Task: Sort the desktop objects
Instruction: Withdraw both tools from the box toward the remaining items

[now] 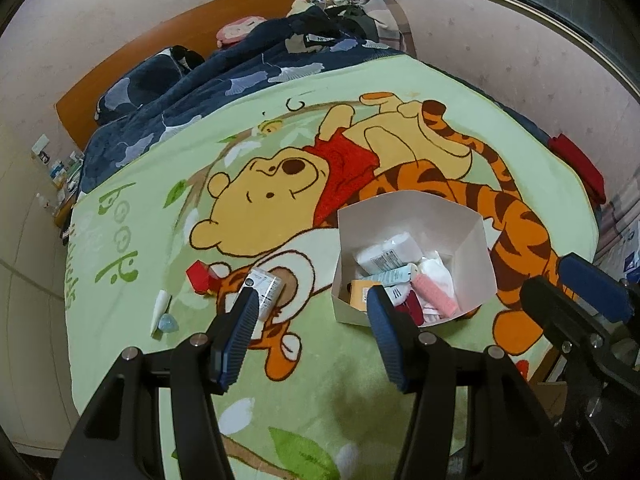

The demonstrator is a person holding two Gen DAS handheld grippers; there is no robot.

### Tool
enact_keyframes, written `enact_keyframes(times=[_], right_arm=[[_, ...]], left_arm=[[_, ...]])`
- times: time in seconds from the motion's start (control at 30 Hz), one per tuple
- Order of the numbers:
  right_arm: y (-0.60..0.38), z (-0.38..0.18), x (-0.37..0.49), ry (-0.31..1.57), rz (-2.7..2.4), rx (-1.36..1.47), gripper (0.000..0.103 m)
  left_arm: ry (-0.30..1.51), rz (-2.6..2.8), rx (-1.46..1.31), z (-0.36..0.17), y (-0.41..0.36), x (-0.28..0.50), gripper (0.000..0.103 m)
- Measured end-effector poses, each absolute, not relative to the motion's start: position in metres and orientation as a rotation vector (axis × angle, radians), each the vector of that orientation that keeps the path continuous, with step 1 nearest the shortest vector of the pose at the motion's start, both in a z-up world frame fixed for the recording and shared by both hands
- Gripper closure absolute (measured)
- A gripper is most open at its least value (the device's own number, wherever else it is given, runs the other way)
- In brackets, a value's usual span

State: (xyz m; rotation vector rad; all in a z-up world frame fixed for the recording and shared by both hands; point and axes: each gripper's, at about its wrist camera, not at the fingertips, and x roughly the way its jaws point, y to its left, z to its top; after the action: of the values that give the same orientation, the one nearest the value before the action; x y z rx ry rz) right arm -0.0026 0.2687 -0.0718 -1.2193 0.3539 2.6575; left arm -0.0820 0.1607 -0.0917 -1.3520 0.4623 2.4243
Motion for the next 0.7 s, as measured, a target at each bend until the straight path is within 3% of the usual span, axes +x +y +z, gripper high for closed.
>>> enact_keyframes(times=[0.43, 0.7], right_arm=[[0.242, -0.061, 0.003, 0.308, 2.719, -1.224, 0.065], [0.19, -0.084, -0.004, 0.284, 2.817, -1.368, 0.064]], left_arm=[[0.426, 2.476, -1.355, -0.08, 0.134, -0.067, 0.046], [0.349, 2.525, -1.481, -0.103, 0.076, -0.059, 0.046]])
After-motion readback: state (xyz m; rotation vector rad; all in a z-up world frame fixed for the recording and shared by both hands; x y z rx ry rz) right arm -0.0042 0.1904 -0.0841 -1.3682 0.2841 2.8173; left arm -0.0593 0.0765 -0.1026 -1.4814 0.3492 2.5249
